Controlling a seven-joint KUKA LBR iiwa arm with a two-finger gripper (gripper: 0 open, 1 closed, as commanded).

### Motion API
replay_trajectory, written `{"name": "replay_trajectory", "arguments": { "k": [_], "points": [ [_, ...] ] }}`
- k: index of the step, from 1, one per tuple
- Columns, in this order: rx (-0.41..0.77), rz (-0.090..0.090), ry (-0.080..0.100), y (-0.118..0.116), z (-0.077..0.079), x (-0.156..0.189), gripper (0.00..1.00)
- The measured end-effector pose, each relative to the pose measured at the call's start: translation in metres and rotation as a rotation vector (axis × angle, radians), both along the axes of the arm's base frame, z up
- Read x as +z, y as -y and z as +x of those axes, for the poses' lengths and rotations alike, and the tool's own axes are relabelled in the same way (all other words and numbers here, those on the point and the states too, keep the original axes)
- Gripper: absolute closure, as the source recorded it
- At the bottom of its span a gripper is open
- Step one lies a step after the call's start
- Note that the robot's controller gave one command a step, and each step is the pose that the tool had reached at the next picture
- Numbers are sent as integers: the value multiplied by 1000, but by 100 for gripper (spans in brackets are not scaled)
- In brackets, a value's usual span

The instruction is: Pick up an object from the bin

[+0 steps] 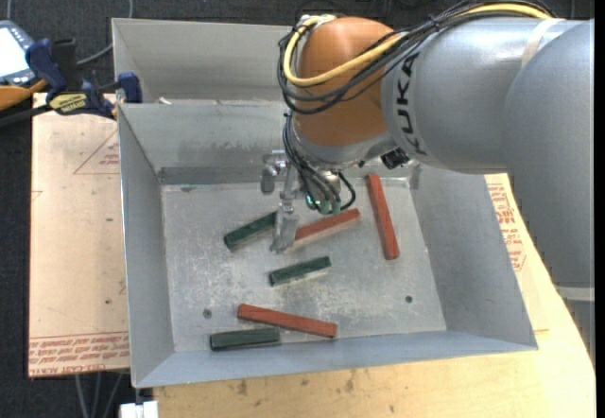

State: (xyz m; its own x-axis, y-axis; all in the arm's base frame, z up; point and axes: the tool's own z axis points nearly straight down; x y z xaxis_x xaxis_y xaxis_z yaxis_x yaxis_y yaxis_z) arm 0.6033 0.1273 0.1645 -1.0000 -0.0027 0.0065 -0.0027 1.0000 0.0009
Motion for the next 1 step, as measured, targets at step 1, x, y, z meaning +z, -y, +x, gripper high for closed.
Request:
{"name": "replay_trajectory", "arguments": {
  "k": [1],
  "points": [
    [-151, -2, -1, 15, -43, -85, 0]
  ]
}}
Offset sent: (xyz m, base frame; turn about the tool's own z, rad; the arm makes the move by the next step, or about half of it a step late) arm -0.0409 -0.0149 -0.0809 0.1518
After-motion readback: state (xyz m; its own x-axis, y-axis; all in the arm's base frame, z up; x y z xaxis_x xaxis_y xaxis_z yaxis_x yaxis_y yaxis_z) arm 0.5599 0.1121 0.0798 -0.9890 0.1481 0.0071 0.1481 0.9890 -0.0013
